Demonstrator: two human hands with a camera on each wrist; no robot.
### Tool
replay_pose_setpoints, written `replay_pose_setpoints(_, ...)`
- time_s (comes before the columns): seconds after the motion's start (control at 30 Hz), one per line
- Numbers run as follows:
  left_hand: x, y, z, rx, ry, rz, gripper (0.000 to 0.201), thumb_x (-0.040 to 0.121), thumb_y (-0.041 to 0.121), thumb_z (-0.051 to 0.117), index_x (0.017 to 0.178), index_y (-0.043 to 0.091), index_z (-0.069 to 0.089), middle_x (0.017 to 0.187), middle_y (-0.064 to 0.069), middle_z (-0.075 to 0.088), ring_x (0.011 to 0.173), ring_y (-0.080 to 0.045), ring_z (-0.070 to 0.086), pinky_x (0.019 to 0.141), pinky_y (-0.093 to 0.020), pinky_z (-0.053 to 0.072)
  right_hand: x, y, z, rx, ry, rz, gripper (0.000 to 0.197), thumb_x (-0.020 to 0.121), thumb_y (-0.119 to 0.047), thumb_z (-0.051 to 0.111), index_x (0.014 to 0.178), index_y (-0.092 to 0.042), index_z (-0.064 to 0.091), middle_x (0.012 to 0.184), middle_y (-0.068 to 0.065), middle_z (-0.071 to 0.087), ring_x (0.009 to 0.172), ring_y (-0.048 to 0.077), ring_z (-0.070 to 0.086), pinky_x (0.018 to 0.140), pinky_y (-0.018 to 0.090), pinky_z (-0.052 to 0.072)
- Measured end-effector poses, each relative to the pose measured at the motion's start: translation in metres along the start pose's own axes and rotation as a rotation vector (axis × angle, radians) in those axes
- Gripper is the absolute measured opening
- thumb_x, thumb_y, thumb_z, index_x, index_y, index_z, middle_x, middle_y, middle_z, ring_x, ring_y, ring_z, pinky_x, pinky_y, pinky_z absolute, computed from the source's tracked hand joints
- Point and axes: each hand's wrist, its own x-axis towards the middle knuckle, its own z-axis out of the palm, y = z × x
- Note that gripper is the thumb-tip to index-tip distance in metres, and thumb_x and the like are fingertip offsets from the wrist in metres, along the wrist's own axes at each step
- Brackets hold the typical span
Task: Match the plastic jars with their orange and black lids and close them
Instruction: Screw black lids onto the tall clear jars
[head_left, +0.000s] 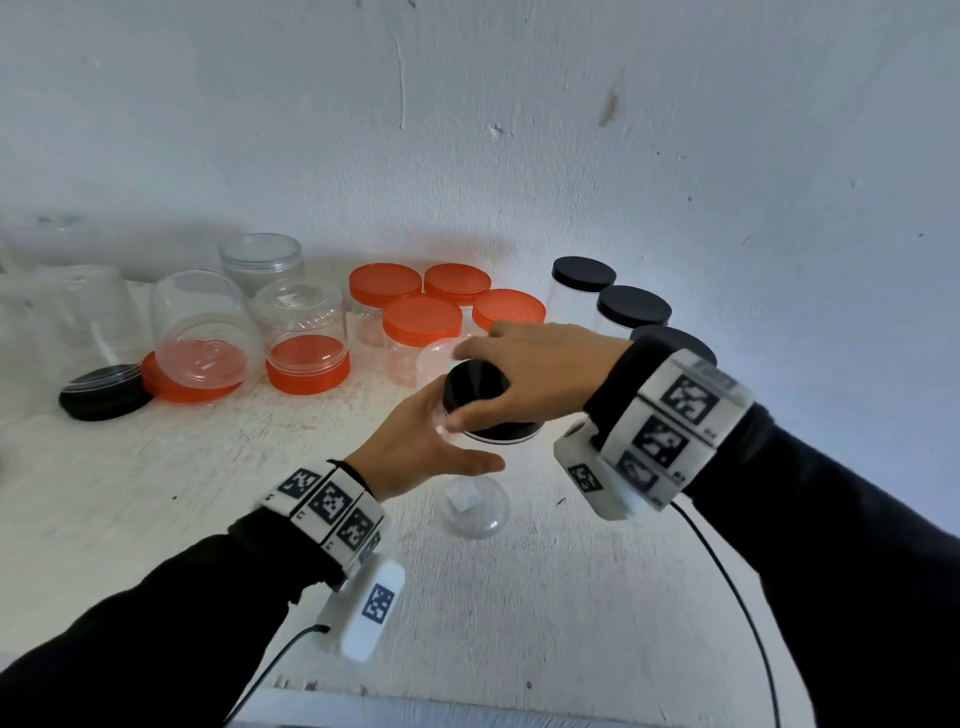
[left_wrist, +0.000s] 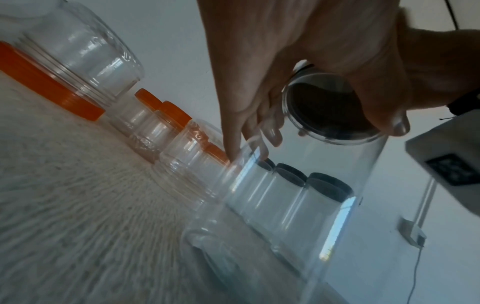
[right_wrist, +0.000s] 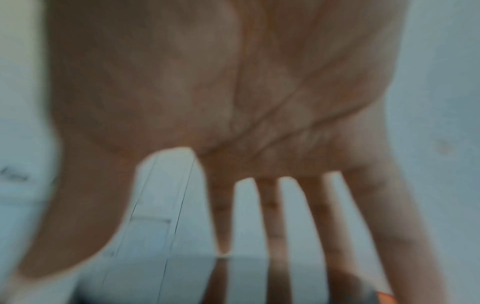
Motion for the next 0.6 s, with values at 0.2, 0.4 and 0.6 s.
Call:
replay_pose_setpoints(0.2, 0.003, 0.004, -0.003, 0.052, -0.052, -0.003, 0.070, 0.057, 0.016, 0.085, 0.107, 0.042, 0.044, 0.111, 0.018, 0.057, 0.101, 0.016, 0.051, 0.081, 0.000, 0.037, -0.002, 0.007, -0.012, 0.116, -0.113, -0.115, 0.070, 0.068, -0.033, 0.077, 0.128, -0.044, 0.041, 0.114, -0.006, 0.039, 0.104, 0.015, 0.045, 0.084, 0.033, 0.048)
replay_pose_setpoints(0.4, 0.000, 0.002, 0.003, -0.016, -0.021, 0.011, 0.071, 0.052, 0.018, 0.083, 0.113, 0.033, 0.049, 0.110, 0.014, 0.062, 0.101, 0.009, 0.056, 0.078, -0.001, 0.040, 0.001, 0.003, -0.004, 0.081, 0.032, -0.067, 0.060, 0.061, -0.048, 0.074, 0.114, -0.036, 0.049, 0.090, -0.010, 0.041, 0.089, 0.013, 0.048, 0.071, 0.029, 0.049)
replay_pose_setpoints(0.6, -0.004, -0.002, 0.006, -0.036, 0.019, -0.003, 0.075, 0.058, 0.005, 0.085, 0.123, 0.023, 0.050, 0.108, 0.009, 0.064, 0.097, 0.008, 0.057, 0.075, -0.001, 0.039, 0.001, -0.011, 0.008, -0.015, 0.245, 0.068, 0.057, 0.070, -0.066, 0.061, 0.089, -0.012, 0.056, 0.072, -0.004, 0.048, 0.064, 0.013, 0.048, 0.049, 0.022, 0.034)
